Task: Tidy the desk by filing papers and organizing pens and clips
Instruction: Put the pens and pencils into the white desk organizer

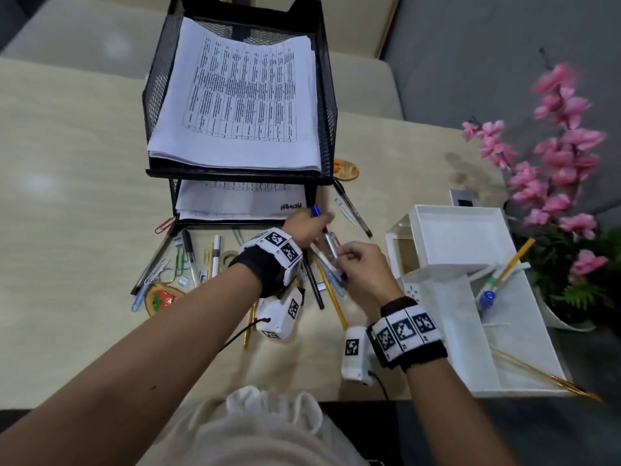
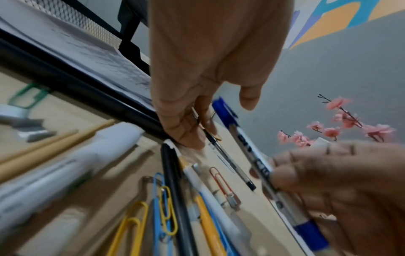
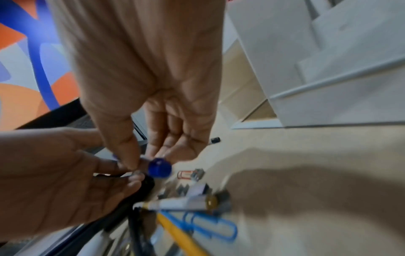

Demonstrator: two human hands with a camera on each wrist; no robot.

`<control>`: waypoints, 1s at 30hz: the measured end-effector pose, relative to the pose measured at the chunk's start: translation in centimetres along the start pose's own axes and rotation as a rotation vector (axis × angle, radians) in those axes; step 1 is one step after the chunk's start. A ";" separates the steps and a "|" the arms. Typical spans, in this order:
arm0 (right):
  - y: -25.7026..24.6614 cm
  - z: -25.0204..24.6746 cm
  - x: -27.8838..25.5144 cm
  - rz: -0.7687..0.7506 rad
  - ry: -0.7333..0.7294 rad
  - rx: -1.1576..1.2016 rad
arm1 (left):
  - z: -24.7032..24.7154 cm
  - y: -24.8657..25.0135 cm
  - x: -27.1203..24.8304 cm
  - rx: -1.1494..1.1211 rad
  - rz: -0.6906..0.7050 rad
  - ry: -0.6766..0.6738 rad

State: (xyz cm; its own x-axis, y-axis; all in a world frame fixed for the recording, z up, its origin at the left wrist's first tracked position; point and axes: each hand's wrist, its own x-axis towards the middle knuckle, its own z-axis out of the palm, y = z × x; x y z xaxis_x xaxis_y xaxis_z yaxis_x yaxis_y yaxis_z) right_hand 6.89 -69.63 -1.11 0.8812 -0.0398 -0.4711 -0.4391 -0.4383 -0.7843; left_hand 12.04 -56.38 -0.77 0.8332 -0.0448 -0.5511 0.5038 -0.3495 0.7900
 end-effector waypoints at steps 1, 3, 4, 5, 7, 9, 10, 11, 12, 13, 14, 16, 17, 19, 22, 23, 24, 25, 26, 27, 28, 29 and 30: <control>-0.7 -0.5 0.0 -0.024 -0.025 0.008 | 0.2 0.3 0.1 -0.019 0.005 0.012; -2.0 -1.5 1.3 -0.075 0.021 -0.022 | 0.3 0.9 0.1 -0.127 0.009 0.047; -2.5 -2.0 2.5 -0.094 0.089 -0.071 | 0.2 1.0 0.2 -0.156 0.009 0.069; -2.7 -2.3 4.0 -0.099 0.168 -0.150 | -0.1 1.0 0.2 -0.156 0.014 0.091; -3.1 -2.5 6.5 -0.073 0.291 -0.342 | -0.6 0.7 0.2 -0.102 0.031 0.107; -2.8 -2.1 8.0 -0.034 0.298 -0.532 | -1.3 0.1 0.1 -0.060 0.050 0.104; -2.6 -1.9 8.3 -0.024 0.270 -0.621 | -1.5 -0.1 0.2 -0.060 0.049 0.096; -2.4 -1.7 8.3 -0.021 0.244 -0.696 | -1.8 -0.3 0.2 -0.081 0.042 0.089; -2.2 -1.5 8.1 -0.028 0.223 -0.743 | -2.0 -0.4 0.1 -0.120 0.023 0.079; -2.0 -1.4 7.8 -0.030 0.215 -0.755 | -2.1 -0.3 0.0 -0.180 0.000 0.067; -1.8 -1.4 7.4 -0.020 0.219 -0.732 | -2.2 -0.2 -0.1 -0.250 -0.020 0.051; -1.6 -1.5 6.3 -0.007 0.254 -0.608 | -2.2 0.0 -0.3 -0.379 -0.054 0.014; -1.4 -1.4 5.3 -0.010 0.269 -0.510 | -2.0 0.2 -0.4 -0.425 -0.069 0.003; -1.3 -1.1 2.7 -0.019 0.230 -0.253 | -1.3 0.5 -0.6 -0.488 -0.081 -0.017; -1.1 -0.1 -1.5 -0.062 0.083 -0.058 | -0.2 0.9 -1.1 -0.569 -0.073 -0.070; -1.1 0.1 -2.5 -0.087 0.052 -0.061 | 0.1 1.0 -1.4 -0.606 -0.063 -0.095; -1.0 0.2 -3.2 -0.103 0.041 -0.071 | 0.3 1.1 -1.7 -0.644 -0.051 -0.124; -0.7 0.3 -3.6 -0.115 0.045 -0.071 | 0.5 1.1 -1.9 -0.673 -0.037 -0.148; -0.3 0.3 -4.0 -0.112 0.064 -0.084 | 0.6 1.0 -2.1 -0.680 -0.020 -0.153; 0.3 0.3 -4.1 -0.095 0.092 -0.121 | 0.7 0.9 -2.4 -0.676 -0.005 -0.141; 0.8 0.5 -4.3 -0.059 0.125 -0.196 | 0.8 0.8 -2.6 -0.658 0.010 -0.117; 1.4 0.8 -4.4 -0.027 0.145 -0.287 | 0.8 0.7 -2.9 -0.624 0.023 -0.087; 1.9 1.3 -4.6 -0.001 0.129 -0.392 | 0.8 0.6 -3.3 -0.564 0.041 -0.060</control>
State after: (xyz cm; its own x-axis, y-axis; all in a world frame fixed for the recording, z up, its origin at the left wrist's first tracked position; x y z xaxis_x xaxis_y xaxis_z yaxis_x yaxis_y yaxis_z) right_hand 1.77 -69.15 -0.92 0.9075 -0.1404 -0.3959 -0.3597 -0.7466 -0.5597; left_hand 9.45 -57.18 1.32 0.8484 -0.1065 -0.5186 0.5291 0.2064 0.8231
